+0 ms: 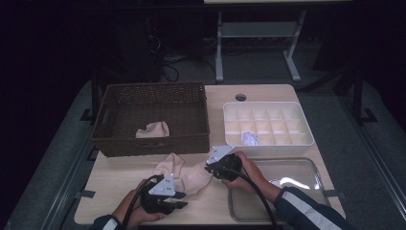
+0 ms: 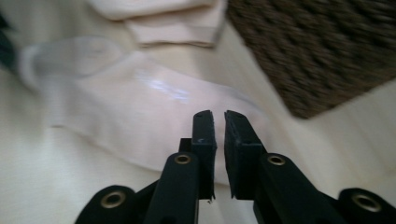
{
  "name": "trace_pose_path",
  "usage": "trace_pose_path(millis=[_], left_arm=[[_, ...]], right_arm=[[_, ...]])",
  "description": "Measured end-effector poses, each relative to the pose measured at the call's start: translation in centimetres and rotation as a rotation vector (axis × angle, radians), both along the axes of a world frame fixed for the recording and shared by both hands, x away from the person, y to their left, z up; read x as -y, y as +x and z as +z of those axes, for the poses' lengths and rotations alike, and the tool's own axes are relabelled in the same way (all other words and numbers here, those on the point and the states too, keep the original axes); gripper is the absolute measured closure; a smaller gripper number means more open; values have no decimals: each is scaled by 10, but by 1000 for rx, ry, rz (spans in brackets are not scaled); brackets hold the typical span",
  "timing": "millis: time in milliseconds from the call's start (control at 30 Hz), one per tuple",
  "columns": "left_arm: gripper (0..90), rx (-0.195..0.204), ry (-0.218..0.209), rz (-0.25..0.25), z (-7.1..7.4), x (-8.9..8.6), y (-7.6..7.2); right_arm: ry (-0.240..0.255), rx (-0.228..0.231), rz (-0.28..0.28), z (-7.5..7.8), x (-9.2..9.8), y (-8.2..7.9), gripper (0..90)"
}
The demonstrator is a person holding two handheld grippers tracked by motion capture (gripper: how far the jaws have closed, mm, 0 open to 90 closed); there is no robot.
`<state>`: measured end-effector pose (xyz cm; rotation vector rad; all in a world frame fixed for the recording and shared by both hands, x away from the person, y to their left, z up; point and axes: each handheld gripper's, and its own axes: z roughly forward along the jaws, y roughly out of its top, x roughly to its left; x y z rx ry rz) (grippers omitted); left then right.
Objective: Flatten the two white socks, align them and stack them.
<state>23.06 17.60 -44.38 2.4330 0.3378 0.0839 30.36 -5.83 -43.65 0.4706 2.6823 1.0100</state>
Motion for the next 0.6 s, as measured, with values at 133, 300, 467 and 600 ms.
trace_pose_path(millis=[133,300,467,600], left_arm=[[689,-3,30,25,-11,4,4],[709,-11,2,68,-13,2,11],[712,27,-38,93,-7,-1,8],[671,67,-39,108,0,-5,10]], right_arm=[[-6,-36,59,-5,-8,-6,832],[-40,-70,69,-17,-12,-3,819],[-43,-99,58,-21,-11,1,815],[-49,-91,65,-22,-11,2,814]])
